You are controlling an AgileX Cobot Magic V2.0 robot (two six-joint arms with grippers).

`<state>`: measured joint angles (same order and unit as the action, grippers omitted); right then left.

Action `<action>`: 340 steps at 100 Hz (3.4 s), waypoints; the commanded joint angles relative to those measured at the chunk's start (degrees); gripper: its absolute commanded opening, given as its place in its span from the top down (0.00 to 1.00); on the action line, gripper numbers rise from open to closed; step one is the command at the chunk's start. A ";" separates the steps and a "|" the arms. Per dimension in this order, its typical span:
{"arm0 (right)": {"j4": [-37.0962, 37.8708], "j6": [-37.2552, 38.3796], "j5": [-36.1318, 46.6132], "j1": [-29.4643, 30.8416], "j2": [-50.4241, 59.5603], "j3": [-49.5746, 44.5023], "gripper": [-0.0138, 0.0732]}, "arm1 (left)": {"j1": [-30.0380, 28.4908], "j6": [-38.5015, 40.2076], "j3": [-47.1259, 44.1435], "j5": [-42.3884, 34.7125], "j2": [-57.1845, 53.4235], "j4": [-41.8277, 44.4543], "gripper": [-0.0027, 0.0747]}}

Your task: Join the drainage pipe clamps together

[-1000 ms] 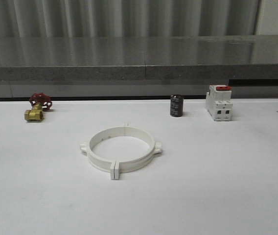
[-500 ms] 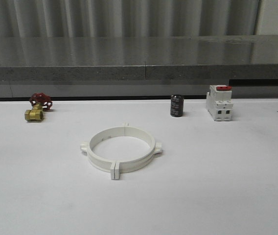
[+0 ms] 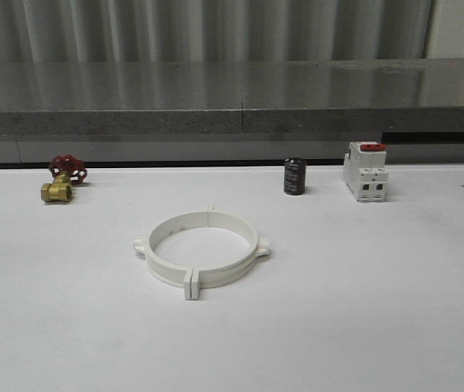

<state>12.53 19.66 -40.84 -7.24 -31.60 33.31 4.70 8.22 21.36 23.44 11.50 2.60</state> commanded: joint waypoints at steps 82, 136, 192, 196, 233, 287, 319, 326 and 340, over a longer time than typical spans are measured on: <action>-11.16 -12.22 28.23 6.43 33.39 -29.68 0.92 | -0.17 -0.06 1.39 -4.75 0.41 0.11 0.99; -11.16 -12.74 38.43 3.27 33.39 -33.98 0.92 | -0.17 -0.06 1.39 -4.75 0.41 0.11 0.99; -11.16 -12.74 38.31 3.27 33.39 -33.98 0.92 | -0.17 -0.06 1.39 -4.75 0.41 0.11 0.99; -11.16 -12.74 38.31 3.27 33.39 -33.98 0.92 | -0.17 -0.06 1.39 -4.75 0.41 0.11 0.99; -11.16 -12.74 38.31 3.27 33.39 -33.98 0.92 | -0.17 -0.06 1.39 -4.75 0.41 0.11 0.99; -11.16 -12.74 38.31 3.27 33.39 -33.98 0.92 | -0.17 -0.06 -2.05 -9.64 0.41 1.27 0.99; -11.16 -12.74 38.31 3.27 33.39 -33.98 0.92 | -0.17 0.58 -13.65 -17.43 -6.39 1.27 0.99; -11.16 -12.74 38.31 3.27 33.39 -33.98 0.92 | -0.17 1.10 -16.21 -18.18 -9.00 1.27 0.99; -11.16 -12.74 38.31 3.27 33.39 -33.98 0.92 | -0.17 1.92 -20.29 -19.00 -13.79 1.40 0.99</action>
<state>1.27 7.59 -7.14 -3.91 0.61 -1.55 4.70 9.26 1.27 10.00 -0.09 3.92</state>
